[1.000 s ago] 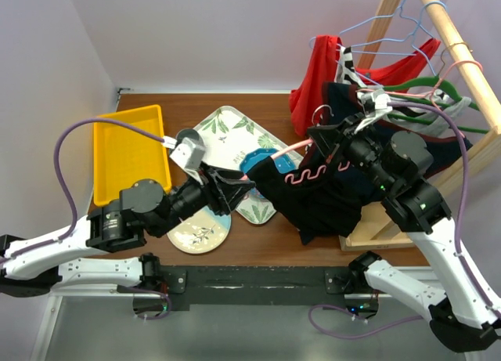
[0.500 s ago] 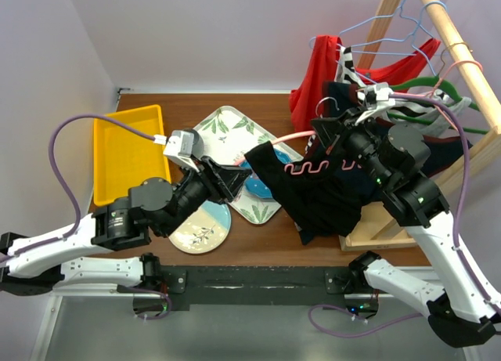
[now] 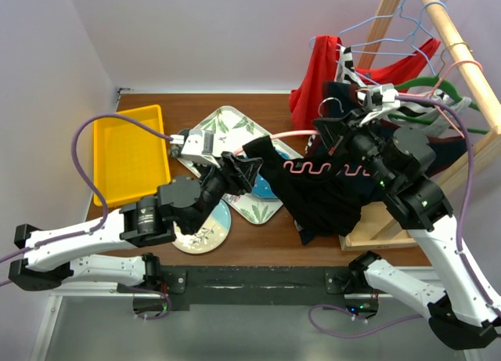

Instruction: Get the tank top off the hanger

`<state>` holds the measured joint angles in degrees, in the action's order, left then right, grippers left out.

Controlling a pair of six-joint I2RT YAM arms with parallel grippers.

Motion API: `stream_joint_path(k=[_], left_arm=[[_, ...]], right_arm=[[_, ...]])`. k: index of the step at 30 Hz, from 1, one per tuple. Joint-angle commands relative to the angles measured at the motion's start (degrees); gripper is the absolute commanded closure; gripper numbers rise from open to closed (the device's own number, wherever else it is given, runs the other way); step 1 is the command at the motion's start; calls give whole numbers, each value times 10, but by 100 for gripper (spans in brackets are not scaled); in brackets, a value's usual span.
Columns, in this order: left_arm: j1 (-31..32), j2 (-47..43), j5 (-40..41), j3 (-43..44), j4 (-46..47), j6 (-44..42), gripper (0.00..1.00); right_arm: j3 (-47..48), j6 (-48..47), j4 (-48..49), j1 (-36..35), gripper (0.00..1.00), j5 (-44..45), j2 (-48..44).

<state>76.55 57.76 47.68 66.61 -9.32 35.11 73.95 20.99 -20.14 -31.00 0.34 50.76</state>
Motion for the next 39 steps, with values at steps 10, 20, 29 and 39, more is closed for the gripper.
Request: stream_joint_path(k=[10,20,29,39], left_arm=[[2,-1,45,-53,192,-122,50],[2,-17,22,-51,169,-140,100],[2,-61,161,25,-156,-56,100],[2,-146,156,5,-322,31,100]], right_arm=[[-10,21,60,0,100,-44,-38],[-32,10,54,2,100,-33,-56],[-5,-35,-2,1,100,22,-74],[7,-10,23,2,100,50,-91]])
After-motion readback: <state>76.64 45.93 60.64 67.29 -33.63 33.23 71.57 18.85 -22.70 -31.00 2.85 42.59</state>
